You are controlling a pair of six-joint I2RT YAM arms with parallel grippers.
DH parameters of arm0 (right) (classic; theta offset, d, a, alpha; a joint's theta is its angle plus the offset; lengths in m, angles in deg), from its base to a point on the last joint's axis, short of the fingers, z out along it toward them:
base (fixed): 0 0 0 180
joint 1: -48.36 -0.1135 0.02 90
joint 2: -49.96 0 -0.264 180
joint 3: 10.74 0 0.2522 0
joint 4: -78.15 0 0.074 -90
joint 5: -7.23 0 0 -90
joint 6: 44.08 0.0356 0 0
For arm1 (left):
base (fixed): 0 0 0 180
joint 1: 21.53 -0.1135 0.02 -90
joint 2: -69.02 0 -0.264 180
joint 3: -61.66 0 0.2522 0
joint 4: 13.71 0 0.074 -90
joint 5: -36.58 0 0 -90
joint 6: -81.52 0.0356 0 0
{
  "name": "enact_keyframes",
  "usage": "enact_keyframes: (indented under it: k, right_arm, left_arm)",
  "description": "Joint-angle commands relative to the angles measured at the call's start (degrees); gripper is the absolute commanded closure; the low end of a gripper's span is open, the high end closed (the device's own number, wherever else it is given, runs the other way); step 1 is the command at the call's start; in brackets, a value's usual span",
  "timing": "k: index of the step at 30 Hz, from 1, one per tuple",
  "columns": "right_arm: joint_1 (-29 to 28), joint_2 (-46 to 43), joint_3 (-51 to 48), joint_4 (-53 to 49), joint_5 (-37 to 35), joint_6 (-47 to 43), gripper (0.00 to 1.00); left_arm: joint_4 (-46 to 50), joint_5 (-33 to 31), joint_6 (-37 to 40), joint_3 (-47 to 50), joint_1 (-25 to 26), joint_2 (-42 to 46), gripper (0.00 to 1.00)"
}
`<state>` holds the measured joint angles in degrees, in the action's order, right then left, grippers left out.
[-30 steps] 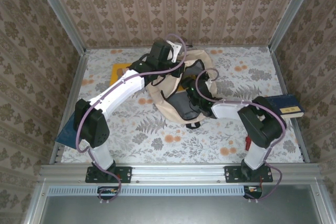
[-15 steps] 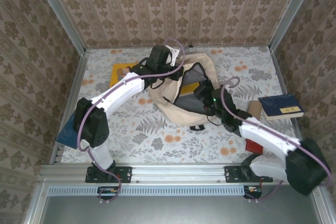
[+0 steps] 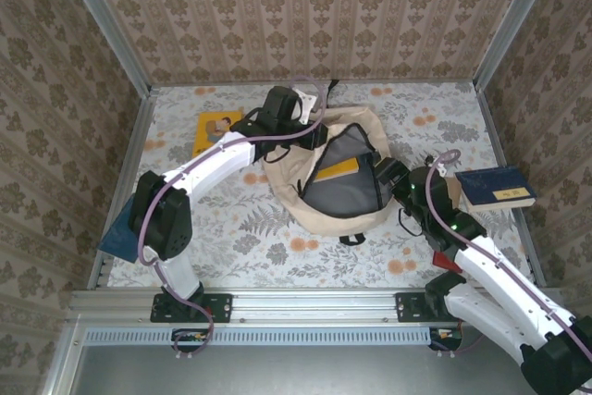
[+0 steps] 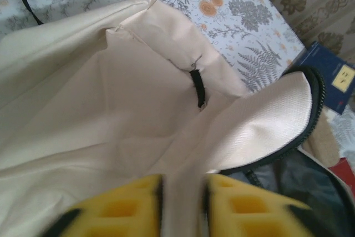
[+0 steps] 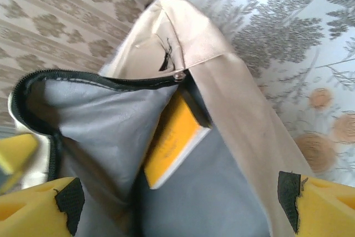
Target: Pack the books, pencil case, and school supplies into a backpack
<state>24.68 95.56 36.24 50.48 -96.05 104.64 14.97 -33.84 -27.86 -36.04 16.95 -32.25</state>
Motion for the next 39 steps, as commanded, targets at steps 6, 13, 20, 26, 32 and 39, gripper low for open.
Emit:
enact_keyframes:
  k: [6,13,20,26,32,39]
  right_arm:
    - [3.8,4.7,9.0,-10.1,5.0,-12.4,0.04]
    - [4.3,8.7,13.7,-11.9,8.4,-19.0,0.01]
    - [4.3,14.1,15.1,-9.4,16.3,-19.8,0.02]
    - [4.2,15.1,13.7,-6.8,18.9,-18.1,0.02]
    - [3.9,13.7,11.7,-5.2,19.0,-17.4,0.01]
    - [3.9,13.1,11.2,-6.0,19.0,-16.9,0.01]
  left_arm:
    - [5.7,2.0,0.0,-0.4,-5.8,0.7,0.25]
    - [8.9,-10.3,-4.3,2.9,-18.0,-1.3,0.15]
    - [8.6,-8.1,-6.7,2.1,-29.5,-10.0,0.16]
    - [10.7,-5.1,-5.7,-1.1,-34.0,-16.6,0.17]
    - [10.3,-2.5,-8.2,0.8,-34.5,-18.3,0.25]
    - [10.7,-2.5,-13.3,9.0,-32.7,-13.1,0.28]
